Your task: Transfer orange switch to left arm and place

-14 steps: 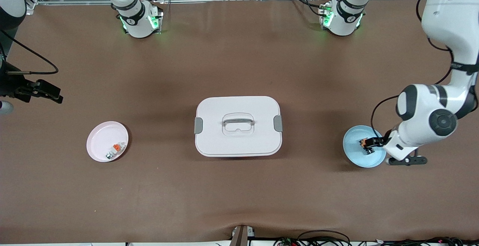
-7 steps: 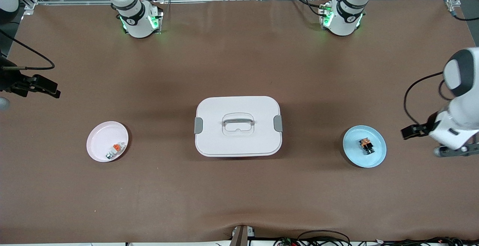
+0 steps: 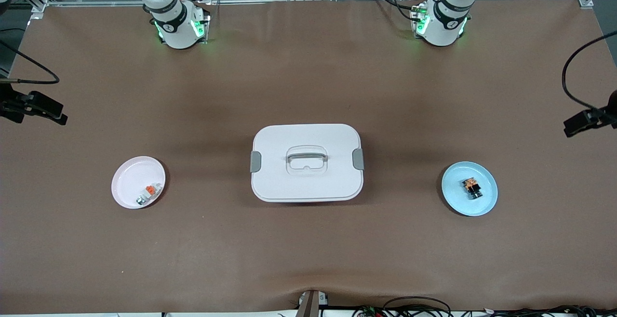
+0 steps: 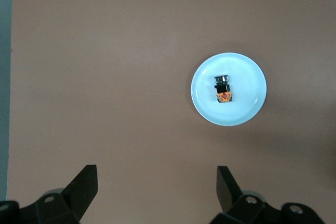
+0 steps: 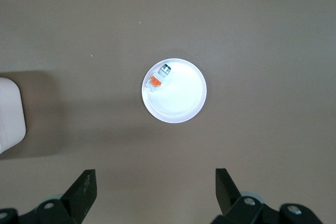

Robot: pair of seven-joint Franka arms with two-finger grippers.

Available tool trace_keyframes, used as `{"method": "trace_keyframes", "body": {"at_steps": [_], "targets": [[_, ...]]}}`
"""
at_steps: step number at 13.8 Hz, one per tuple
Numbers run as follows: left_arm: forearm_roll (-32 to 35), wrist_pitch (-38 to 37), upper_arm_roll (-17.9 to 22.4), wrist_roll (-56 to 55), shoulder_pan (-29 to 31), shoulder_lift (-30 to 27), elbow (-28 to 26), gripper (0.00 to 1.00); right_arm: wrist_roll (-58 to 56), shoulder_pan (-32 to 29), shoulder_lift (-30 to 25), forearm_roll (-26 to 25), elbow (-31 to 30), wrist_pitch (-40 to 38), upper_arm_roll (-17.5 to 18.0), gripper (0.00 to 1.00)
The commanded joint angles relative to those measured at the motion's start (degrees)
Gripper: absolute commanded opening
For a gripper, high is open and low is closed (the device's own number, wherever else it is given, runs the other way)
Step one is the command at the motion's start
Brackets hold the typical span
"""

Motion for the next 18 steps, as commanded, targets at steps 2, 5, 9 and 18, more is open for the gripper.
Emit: {"method": "trace_keyframes", "body": {"at_steps": [2,5,9,18], "targets": [[-2.4,-3.2,-0.4,0.8,0.1,-4.9,-1.2,1.0,-0.7,-0.9,-0.4,0.2,1.5,-1.0,0.8,1.0],[-5.1,-5.2,-0.1,0.8,-0.2,-7.5,-1.2,1.0,-0.8,-1.0,-0.4,0.4,1.6,-1.0,0.8,1.0],[-5.6,-7.9,2.8,0.6,-5.6,-10.7,-2.5,1.0,-0.8,-1.0,-0.5,0.4,1.6,-0.9,0.8,1.0],[-5.5,-12.5,4.3,-0.4,-11.7,-12.6,-3.2,1.0,-0.7,-1.0,-0.4,0.4,1.6,-1.0,0.8,1.0]]}}
